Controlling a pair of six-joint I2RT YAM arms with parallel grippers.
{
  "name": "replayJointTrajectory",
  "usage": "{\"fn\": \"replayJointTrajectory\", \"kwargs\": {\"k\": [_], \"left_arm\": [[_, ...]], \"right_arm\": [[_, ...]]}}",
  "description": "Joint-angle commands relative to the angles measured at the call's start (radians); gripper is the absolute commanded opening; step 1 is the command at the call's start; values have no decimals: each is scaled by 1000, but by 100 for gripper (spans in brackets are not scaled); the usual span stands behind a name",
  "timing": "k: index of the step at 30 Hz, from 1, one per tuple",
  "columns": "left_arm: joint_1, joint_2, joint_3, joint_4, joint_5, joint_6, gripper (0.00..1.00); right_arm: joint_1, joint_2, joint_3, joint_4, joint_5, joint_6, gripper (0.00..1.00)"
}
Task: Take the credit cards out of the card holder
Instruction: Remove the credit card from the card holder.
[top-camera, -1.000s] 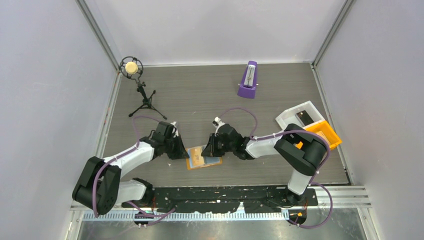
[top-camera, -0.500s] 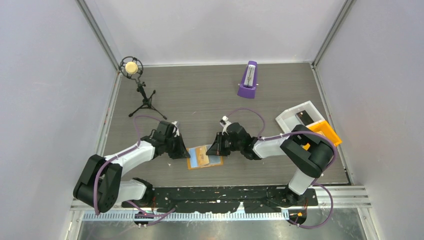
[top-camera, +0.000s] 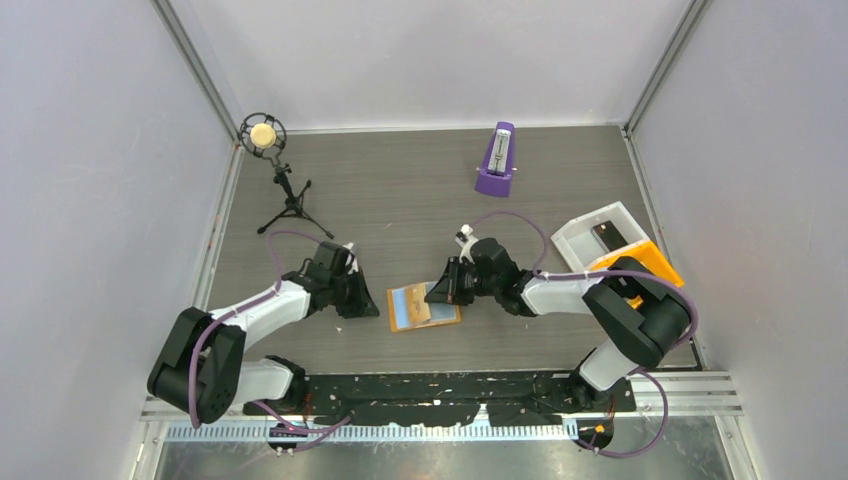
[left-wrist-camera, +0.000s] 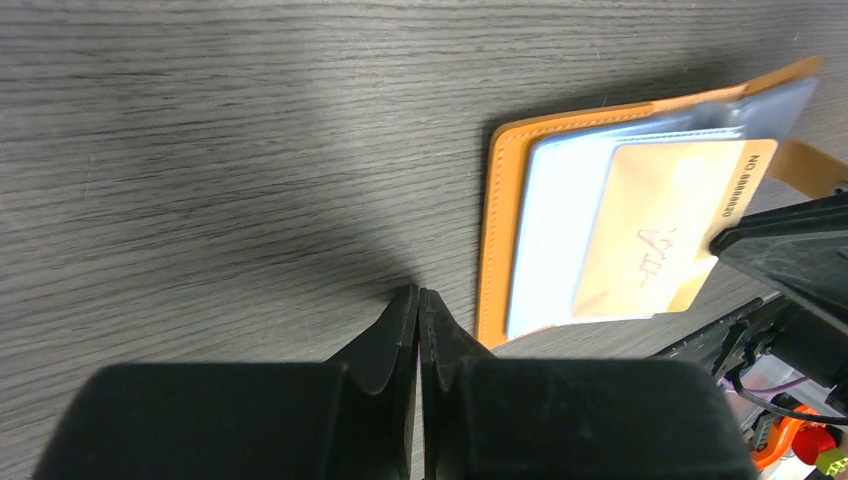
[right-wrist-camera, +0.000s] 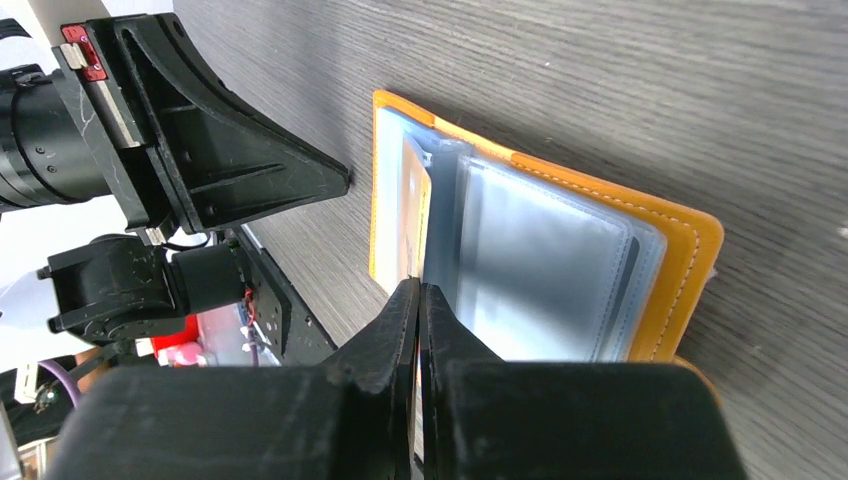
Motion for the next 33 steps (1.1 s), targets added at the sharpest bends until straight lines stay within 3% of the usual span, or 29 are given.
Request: {"fn": "replayJointTrajectory", "kwargs": {"k": [1, 9, 15, 25, 33], "left_arm": [[4, -8, 24, -15, -13, 12, 5], [4, -35, 50, -45, -10, 17, 6], [4, -107, 84, -100, -27, 42, 8], [4, -182, 133, -95, 56, 70, 17], [-4, -119, 131, 2, 145, 8, 19]], "right_arm": [[-13, -75, 36, -66, -14, -73, 5], [-17, -115, 62, -147, 7, -79, 5], [-31, -192, 130, -377, 88, -161, 5], [-62, -241, 159, -443, 40, -180, 5], [-69, -235, 158, -441, 36, -170, 5]]}}
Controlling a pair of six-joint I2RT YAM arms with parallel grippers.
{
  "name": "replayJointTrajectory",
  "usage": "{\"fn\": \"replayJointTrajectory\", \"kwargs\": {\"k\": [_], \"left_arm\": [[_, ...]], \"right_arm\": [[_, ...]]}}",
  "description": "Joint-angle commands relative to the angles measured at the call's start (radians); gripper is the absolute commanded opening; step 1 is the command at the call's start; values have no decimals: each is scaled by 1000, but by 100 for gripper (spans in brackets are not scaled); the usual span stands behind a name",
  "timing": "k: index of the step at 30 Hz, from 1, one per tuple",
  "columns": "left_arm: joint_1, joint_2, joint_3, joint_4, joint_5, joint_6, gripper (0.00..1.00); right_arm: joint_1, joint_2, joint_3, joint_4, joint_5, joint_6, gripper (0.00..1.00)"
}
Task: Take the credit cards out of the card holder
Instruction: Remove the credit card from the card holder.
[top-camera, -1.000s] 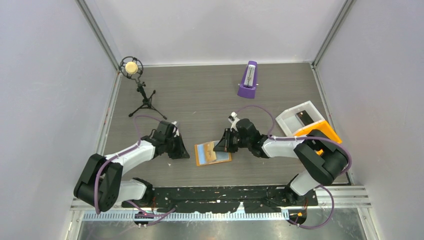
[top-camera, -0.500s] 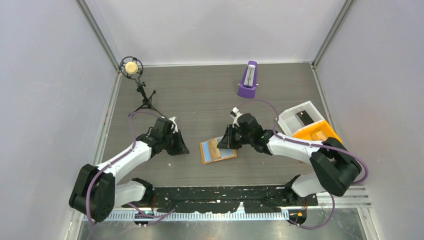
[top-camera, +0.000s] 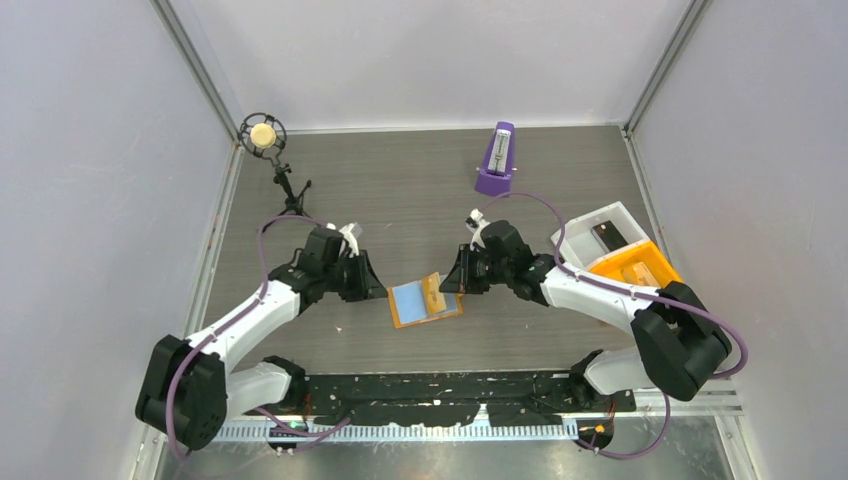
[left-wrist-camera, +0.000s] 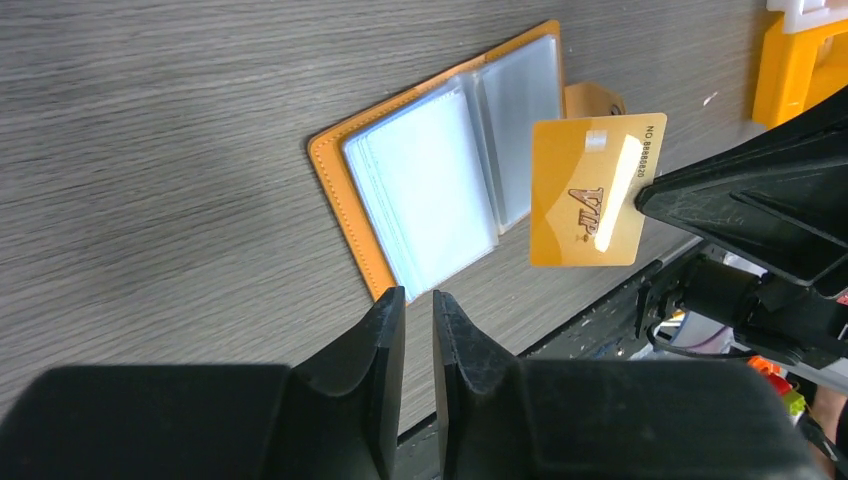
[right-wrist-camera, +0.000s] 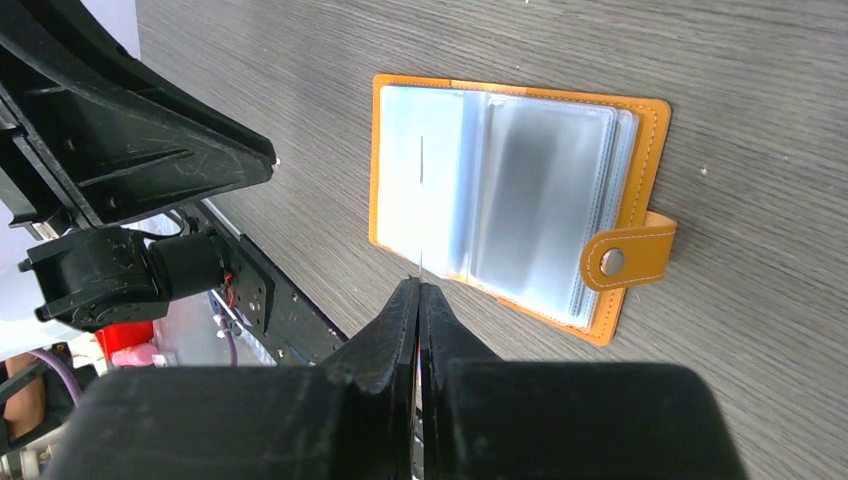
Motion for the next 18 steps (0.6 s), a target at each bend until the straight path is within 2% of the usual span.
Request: {"fn": "replayJointTrajectory", "kwargs": {"k": [1, 5, 12, 15, 18], "left_arm": [[-6, 34, 31, 68, 76, -27, 19], [-12, 18, 33, 89, 112, -26, 24], [-19, -24, 78, 109, 235, -16, 43], [-27, -8, 93, 129, 319, -28, 48], [-48, -9, 106, 132, 346, -23, 52]], "right_arm": [[-6, -13, 37, -6, 8, -11, 5], [-36, -48, 51, -46, -31, -84, 5], [-82, -83, 65, -87, -283, -224, 5], [-82, -101, 64, -94, -332, -244, 5], [-82, -125, 58, -77, -371, -249, 5]]}}
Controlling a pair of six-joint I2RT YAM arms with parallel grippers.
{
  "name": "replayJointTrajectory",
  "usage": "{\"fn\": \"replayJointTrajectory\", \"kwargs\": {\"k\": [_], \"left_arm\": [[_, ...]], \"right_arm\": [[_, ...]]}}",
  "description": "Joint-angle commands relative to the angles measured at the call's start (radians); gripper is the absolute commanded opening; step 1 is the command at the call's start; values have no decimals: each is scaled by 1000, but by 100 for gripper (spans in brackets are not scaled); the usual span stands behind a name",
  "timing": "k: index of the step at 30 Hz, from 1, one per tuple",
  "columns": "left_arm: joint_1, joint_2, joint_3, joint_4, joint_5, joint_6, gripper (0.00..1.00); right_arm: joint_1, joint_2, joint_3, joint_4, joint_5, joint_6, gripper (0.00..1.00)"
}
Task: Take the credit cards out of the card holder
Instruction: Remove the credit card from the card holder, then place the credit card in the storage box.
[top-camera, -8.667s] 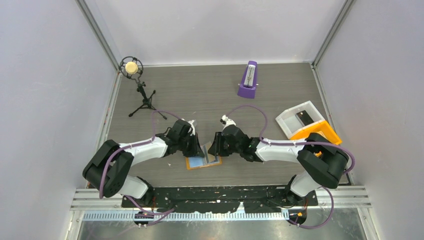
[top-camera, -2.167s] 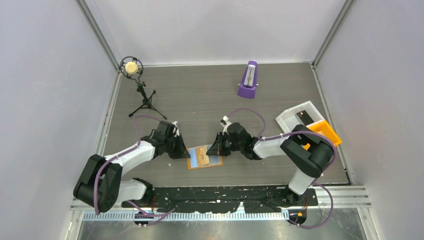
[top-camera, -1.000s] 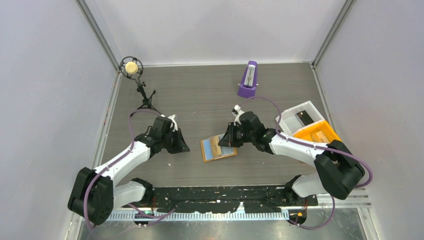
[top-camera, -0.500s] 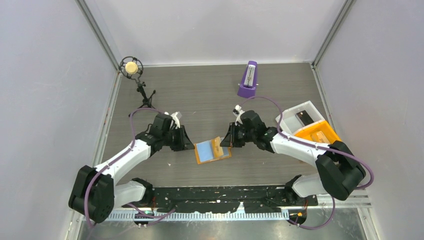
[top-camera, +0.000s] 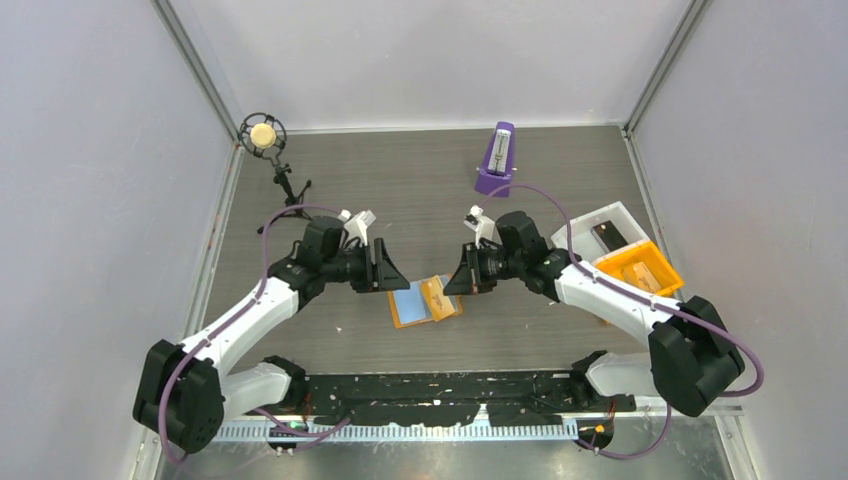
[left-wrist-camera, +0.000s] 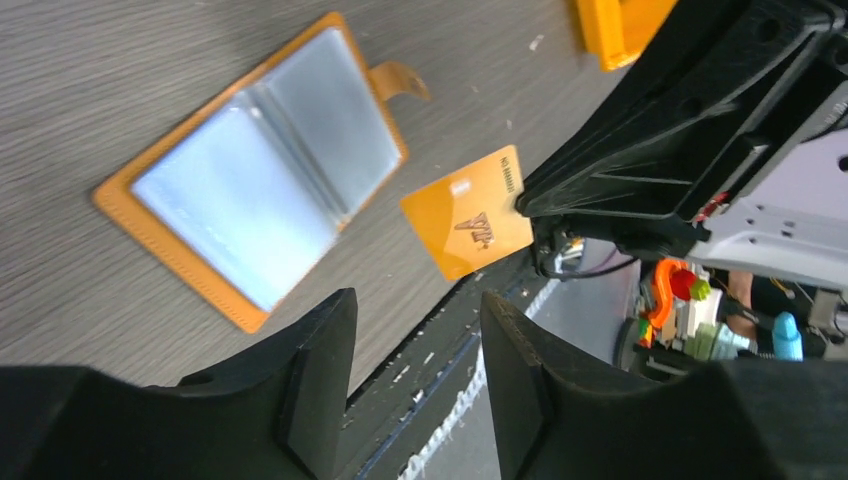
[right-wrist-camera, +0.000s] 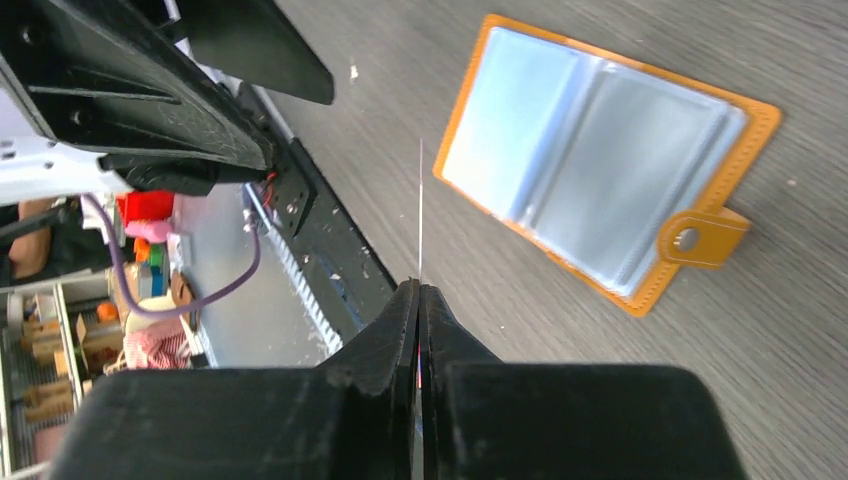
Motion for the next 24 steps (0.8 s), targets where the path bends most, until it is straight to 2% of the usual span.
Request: {"fn": "replayJointTrajectory", "kwargs": {"k": [1, 10, 15, 20, 24], "left_arm": [[-32, -7, 45, 51, 113, -4, 52], [-96, 31, 67, 82, 173, -11, 53], [-98, 72, 55, 187, 232, -76, 47], [-98, 92, 58, 219, 257, -98, 35], [-98, 114, 70, 226, 289, -104, 14]], "right_arm": [[2, -55, 33, 18, -130, -52, 5], [2, -109, 9, 96, -230, -4, 5], [2, -122, -3, 87, -243, -6, 5], [3, -129, -13, 75, -248, -5, 5], [3, -133, -18, 70, -251, -5, 5]]}}
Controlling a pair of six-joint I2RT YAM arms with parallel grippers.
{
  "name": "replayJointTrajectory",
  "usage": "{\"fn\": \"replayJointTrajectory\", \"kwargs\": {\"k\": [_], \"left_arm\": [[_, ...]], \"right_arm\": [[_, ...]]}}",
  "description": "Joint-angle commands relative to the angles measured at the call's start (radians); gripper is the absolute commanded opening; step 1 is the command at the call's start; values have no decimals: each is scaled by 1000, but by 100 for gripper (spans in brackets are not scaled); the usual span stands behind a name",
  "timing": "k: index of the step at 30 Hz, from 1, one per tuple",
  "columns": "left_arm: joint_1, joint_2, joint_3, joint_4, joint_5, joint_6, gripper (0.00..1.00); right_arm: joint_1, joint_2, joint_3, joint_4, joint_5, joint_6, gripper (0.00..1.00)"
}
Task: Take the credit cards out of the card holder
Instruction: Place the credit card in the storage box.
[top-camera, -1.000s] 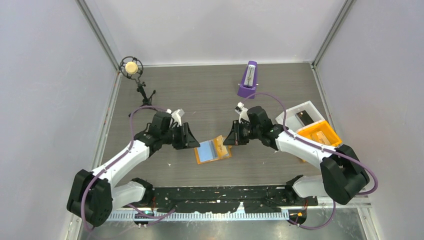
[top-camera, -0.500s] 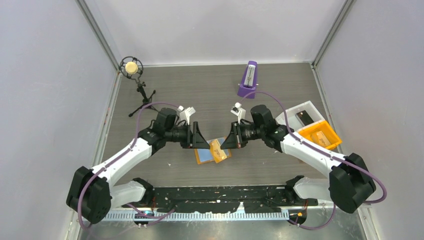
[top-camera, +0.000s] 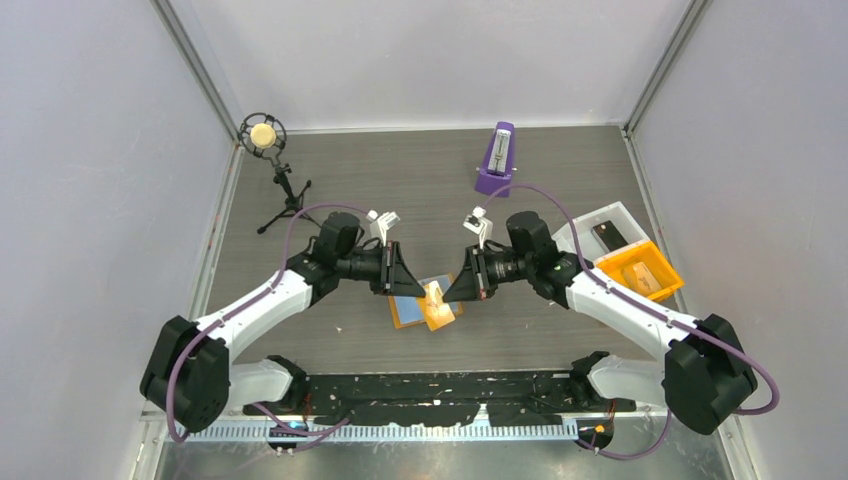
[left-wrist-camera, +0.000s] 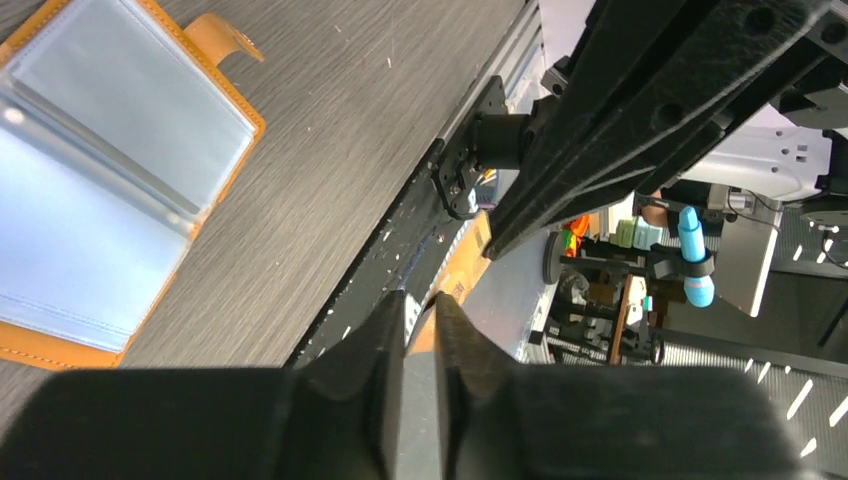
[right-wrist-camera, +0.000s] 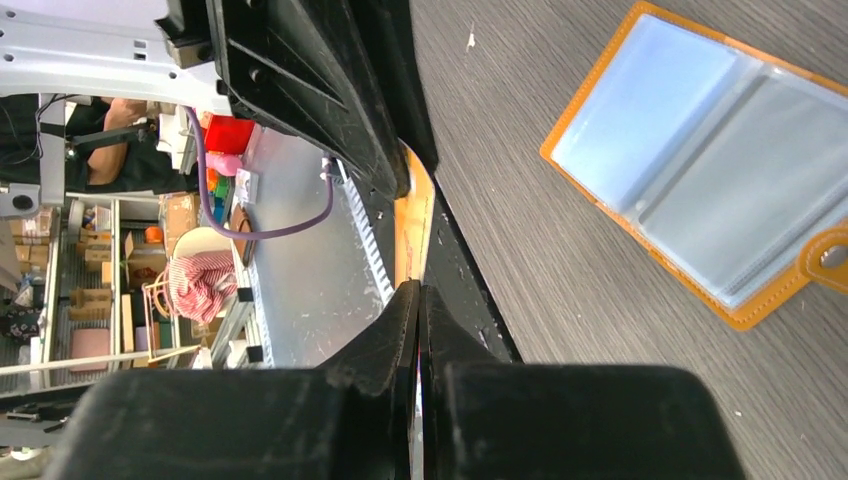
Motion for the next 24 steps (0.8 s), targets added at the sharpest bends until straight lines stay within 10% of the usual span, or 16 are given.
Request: {"fn": "replayJointTrajectory", "kwargs": {"k": [1, 24], "left_arm": [[-3, 19, 39, 79, 80, -31, 9], [-3, -21, -70, 437, -132, -402, 0]], "right_arm": [[3, -34, 3, 26, -24, 9, 5], [-3, -397, -191, 232, 635, 432, 65]]}}
